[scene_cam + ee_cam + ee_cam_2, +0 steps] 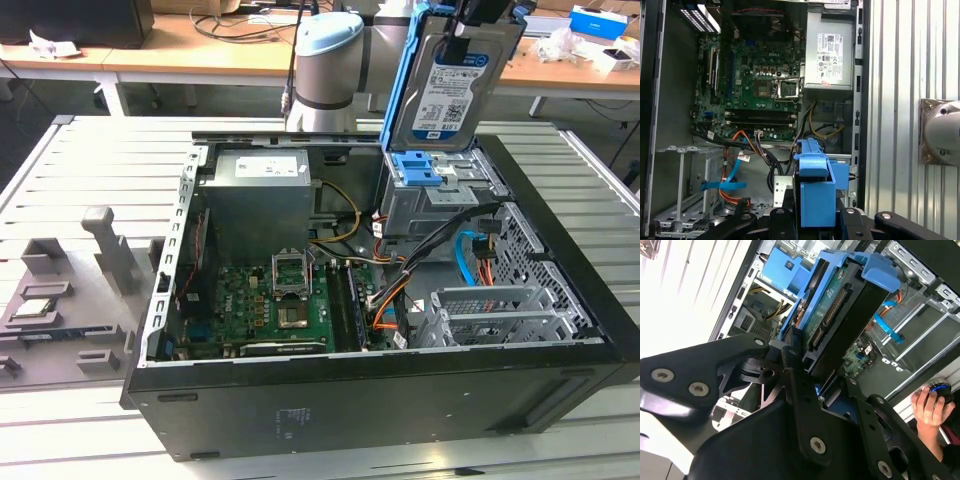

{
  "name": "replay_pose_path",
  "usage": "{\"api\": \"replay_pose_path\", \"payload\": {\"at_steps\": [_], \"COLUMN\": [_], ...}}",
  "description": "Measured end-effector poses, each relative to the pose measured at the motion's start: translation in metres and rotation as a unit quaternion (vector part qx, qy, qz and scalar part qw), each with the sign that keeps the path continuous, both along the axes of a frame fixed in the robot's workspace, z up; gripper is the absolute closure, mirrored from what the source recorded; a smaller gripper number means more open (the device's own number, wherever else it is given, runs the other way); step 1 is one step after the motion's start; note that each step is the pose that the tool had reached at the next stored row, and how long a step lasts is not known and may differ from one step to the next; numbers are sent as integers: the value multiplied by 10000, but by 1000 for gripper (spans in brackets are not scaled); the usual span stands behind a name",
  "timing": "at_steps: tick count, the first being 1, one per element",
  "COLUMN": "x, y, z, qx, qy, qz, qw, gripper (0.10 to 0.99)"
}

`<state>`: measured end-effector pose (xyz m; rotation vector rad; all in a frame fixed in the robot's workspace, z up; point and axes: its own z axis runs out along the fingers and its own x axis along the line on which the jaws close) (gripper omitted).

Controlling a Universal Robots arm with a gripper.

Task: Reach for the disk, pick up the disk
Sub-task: 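Pick up the disk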

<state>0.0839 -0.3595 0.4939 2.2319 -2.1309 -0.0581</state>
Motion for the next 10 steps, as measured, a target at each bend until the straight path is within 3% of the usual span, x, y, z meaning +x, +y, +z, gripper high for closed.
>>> {"api": "replay_pose_path", "payload": {"at_steps": [10], "x": [0], "y": [-98], "z": [-2], "qx": [0], "qy": [0], "qz": [0], "qw": [10000], "gripper": [718]}}
